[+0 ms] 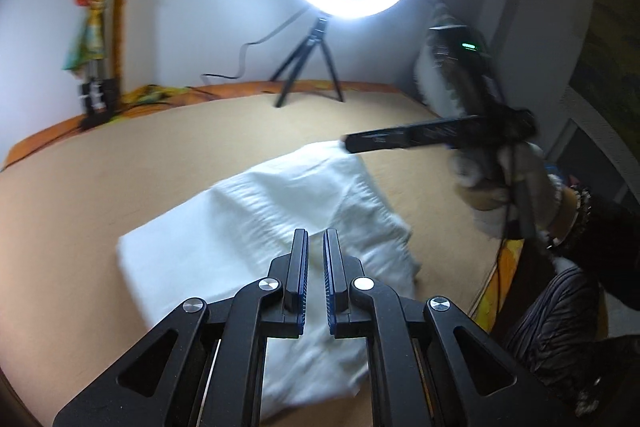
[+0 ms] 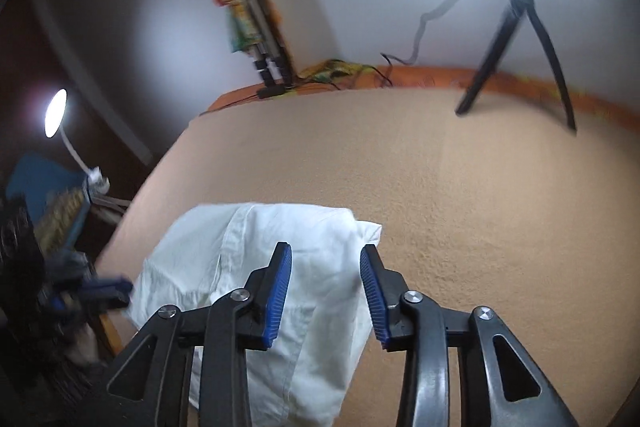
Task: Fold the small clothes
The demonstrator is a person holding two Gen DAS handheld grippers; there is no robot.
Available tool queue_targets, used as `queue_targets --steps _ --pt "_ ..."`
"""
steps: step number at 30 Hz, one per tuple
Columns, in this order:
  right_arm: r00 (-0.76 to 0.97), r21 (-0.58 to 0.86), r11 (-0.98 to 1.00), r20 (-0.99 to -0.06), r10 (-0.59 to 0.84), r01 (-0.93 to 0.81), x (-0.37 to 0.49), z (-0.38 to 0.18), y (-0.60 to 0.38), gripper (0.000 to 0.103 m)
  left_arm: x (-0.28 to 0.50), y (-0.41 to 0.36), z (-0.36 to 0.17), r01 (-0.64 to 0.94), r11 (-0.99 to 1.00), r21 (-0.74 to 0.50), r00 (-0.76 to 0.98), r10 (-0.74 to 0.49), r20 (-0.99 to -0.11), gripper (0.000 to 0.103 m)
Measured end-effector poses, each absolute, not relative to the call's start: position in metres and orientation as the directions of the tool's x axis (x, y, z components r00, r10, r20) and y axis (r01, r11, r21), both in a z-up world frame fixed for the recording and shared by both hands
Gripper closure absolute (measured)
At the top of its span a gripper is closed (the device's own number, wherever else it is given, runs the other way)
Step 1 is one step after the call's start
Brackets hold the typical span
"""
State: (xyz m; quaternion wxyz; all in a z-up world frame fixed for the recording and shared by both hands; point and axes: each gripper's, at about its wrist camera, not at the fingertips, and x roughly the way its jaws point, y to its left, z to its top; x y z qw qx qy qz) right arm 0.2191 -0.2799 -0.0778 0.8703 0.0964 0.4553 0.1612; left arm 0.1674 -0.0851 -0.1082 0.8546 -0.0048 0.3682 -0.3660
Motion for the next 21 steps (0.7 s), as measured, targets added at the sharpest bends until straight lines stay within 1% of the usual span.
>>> queue_targets --steps 3,6,9,12,14,15,16,17,18,19,20,21 --pt "0.463 0.534 0.839 -0.721 0.515 -0.102 0.238 -0.102 -0.310 0.063 0.178 -0.111 -0.121 0.657 0.700 -0.278 0.407 -0.641 -0.651 0.097" --pt "0.419 0.656 0.751 -0.663 0.620 -0.074 0.248 -0.123 -0.323 0.063 0.186 -0.130 -0.143 0.690 0.671 -0.273 0.342 -0.634 -0.694 0.097" --pt "0.379 0.761 0.647 -0.586 0.716 -0.045 0.260 -0.145 -0.329 0.063 0.187 -0.137 -0.165 0.699 0.653 -0.292 0.274 -0.622 -0.733 0.097" --pt "0.374 0.824 0.564 -0.510 0.775 -0.045 0.272 -0.158 -0.328 0.063 0.182 -0.136 -0.183 0.704 0.640 -0.309 0.229 -0.616 -0.753 0.097" --pt "0.382 0.850 0.527 -0.479 0.790 -0.023 0.280 -0.165 -0.328 0.063 0.180 -0.134 -0.189 0.709 0.634 -0.308 0.221 -0.615 -0.756 0.097" --pt "0.393 0.849 0.528 -0.480 0.784 -0.014 0.284 -0.167 -0.328 0.064 0.178 -0.132 -0.190 0.711 0.632 -0.310 0.222 -0.620 -0.753 0.097" --pt "0.396 0.845 0.535 -0.486 0.779 -0.014 0.287 -0.166 -0.328 0.072 0.178 -0.131 -0.190 0.711 0.630 -0.313 0.221 -0.623 -0.750 0.097" --pt "0.408 0.823 0.568 -0.515 0.754 -0.011 0.290 -0.165 -0.327 0.083 0.177 -0.131 -0.190 0.711 0.628 -0.316 0.219 -0.625 -0.749 0.097" --pt "0.428 0.787 0.617 -0.554 0.714 -0.010 0.293 -0.161 -0.327 0.088 0.175 -0.130 -0.190 0.713 0.627 -0.315 0.219 -0.626 -0.749 0.097" --pt "0.452 0.761 0.648 -0.575 0.682 -0.011 0.296 -0.158 -0.328 0.097 0.174 -0.129 -0.191 0.714 0.625 -0.315 0.220 -0.628 -0.747 0.097" --pt "0.477 0.755 0.656 -0.572 0.667 -0.013 0.298 -0.153 -0.332 0.103 0.173 -0.128 -0.191 0.716 0.623 -0.316 0.220 -0.630 -0.744 0.097" --pt "0.507 0.757 0.653 -0.556 0.658 -0.017 0.299 -0.147 -0.339 0.103 0.172 -0.127 -0.191 0.717 0.621 -0.317 0.220 -0.633 -0.742 0.097"
